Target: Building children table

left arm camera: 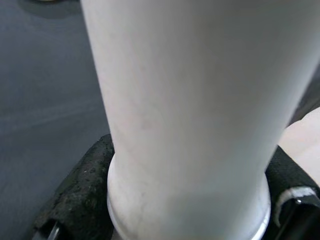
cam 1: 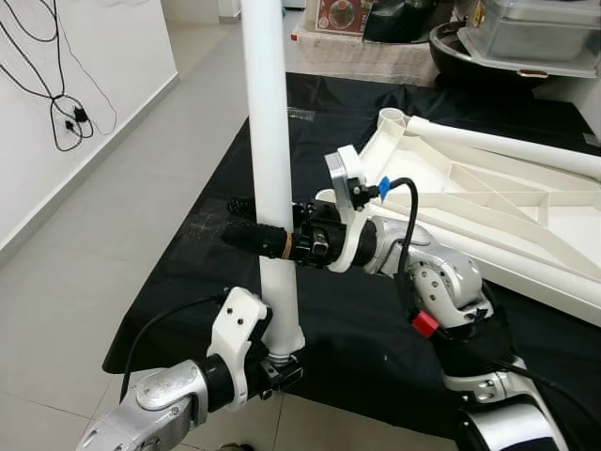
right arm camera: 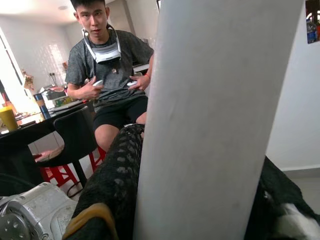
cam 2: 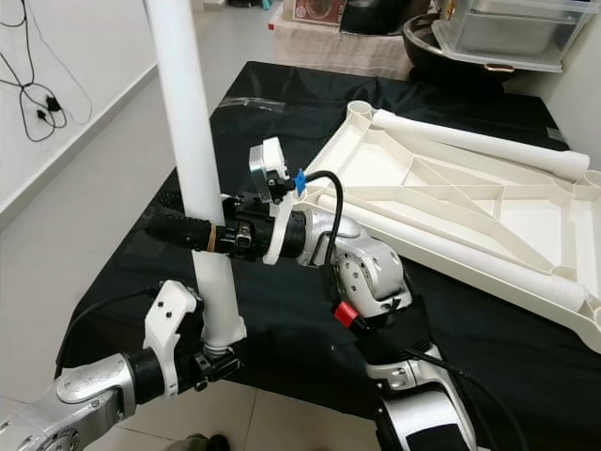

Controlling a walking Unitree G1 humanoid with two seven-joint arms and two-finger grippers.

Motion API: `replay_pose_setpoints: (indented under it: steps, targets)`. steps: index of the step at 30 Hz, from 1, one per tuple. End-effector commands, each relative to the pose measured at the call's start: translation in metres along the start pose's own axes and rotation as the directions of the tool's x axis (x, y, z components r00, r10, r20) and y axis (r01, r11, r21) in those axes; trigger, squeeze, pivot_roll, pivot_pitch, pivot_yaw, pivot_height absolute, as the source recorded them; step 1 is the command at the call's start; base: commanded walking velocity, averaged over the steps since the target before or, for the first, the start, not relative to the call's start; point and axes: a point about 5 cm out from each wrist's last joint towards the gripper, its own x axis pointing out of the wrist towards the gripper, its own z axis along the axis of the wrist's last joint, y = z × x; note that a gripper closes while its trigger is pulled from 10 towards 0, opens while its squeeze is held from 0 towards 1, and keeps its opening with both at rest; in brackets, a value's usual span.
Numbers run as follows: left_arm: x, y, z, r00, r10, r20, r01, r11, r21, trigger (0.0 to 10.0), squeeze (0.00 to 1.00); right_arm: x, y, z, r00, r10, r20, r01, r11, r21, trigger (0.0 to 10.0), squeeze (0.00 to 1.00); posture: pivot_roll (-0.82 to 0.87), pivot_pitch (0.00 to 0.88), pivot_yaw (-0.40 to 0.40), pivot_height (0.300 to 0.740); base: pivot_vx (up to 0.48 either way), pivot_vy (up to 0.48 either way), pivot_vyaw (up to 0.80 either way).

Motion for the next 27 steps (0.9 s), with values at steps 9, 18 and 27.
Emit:
replay_pose_setpoints:
  steps: [9, 18, 27]
  targets:
    - [-0.004, -0.024, 0.009, 0.987, -0.161, 0.021, 0.16, 0.986, 0.036, 10.0, 0.0, -0.009, -0.007, -0.011, 0.995, -0.049, -0.081, 0.05, 0.999, 0.009, 0.0, 0.0, 0.09, 0.153, -0.004, 0.74, 0.0, 0.0, 0.0]
    - [-0.01, -0.026, 0.007, 0.984, -0.178, -0.007, 0.179, 0.984, 0.022, 10.0, 0.0, -0.011, -0.005, -0.016, 0.993, -0.003, -0.121, 0.009, 0.999, 0.046, 10.0, 1.0, 0.09, 0.153, -0.002, 0.74, 0.0, 0.0, 0.0]
    - [-0.015, -0.031, 0.003, 0.978, -0.207, -0.034, 0.207, 0.978, 0.012, 10.0, 0.0, -0.011, -0.002, -0.021, 0.989, 0.01, -0.15, -0.005, 0.999, 0.033, 10.0, 0.0, 0.1, 0.143, 0.004, 0.74, 0.0, 0.0, 0.0]
